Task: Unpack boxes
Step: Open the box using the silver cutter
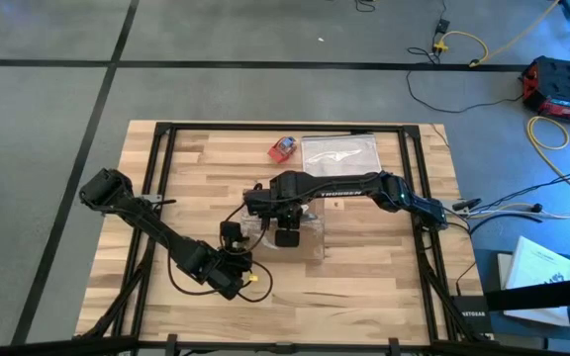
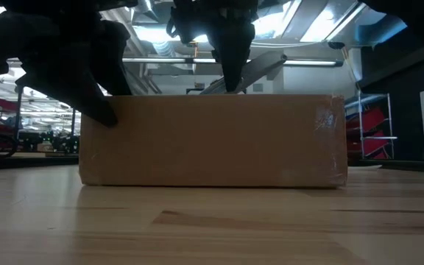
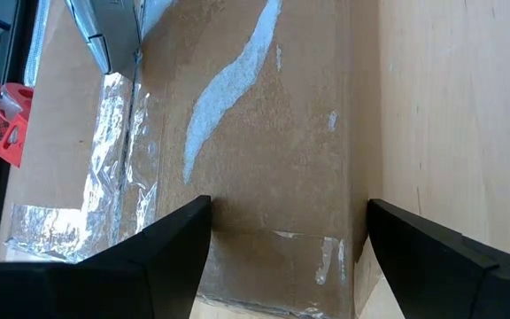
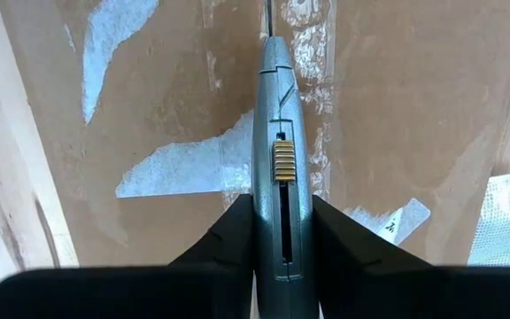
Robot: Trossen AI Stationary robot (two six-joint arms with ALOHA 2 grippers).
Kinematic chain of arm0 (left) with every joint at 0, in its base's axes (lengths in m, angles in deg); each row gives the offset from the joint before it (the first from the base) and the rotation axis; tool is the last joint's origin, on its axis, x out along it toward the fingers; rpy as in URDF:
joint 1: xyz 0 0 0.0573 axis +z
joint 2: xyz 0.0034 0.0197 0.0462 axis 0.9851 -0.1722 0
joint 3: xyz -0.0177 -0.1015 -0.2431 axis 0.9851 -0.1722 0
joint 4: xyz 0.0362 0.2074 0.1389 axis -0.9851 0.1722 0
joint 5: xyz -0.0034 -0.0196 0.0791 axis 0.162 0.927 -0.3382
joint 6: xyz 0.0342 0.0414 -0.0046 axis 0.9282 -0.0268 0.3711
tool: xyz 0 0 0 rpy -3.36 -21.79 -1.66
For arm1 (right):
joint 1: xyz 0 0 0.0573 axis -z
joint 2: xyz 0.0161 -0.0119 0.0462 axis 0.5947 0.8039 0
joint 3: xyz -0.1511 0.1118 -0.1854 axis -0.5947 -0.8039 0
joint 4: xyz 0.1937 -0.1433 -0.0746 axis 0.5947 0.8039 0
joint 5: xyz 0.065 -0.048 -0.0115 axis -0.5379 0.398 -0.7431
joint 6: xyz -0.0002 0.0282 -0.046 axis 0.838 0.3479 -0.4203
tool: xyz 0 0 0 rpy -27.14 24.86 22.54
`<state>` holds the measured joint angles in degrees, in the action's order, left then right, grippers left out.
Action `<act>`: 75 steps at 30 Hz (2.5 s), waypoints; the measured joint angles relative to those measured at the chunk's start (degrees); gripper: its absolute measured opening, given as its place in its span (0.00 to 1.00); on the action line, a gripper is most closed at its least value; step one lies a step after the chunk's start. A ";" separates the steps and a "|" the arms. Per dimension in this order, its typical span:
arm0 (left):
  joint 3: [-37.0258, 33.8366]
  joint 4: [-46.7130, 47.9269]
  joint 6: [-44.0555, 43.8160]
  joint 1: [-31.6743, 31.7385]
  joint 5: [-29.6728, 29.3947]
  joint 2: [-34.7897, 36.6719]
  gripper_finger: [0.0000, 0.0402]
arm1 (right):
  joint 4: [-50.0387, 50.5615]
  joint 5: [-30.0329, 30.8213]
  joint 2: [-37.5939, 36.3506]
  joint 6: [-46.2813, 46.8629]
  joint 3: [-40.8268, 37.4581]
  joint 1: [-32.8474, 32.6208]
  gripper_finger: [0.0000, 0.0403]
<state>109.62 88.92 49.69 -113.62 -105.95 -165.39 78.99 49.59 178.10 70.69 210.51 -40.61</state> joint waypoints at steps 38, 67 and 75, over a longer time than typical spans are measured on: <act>-0.02 0.01 -0.24 0.00 0.00 0.00 0.70 | -0.04 -0.95 -0.03 -1.36 -0.04 -0.02 0.16; -0.02 0.02 -0.19 0.00 0.00 0.00 0.70 | -0.02 -0.86 -0.05 -2.25 -0.04 -0.04 0.16; -0.02 0.02 -0.24 0.00 0.00 0.00 0.70 | -0.04 -1.38 -0.05 -1.56 -0.04 -0.02 0.16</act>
<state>109.60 88.94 49.45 -113.62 -105.95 -165.39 78.95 48.22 178.04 69.14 210.46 -40.63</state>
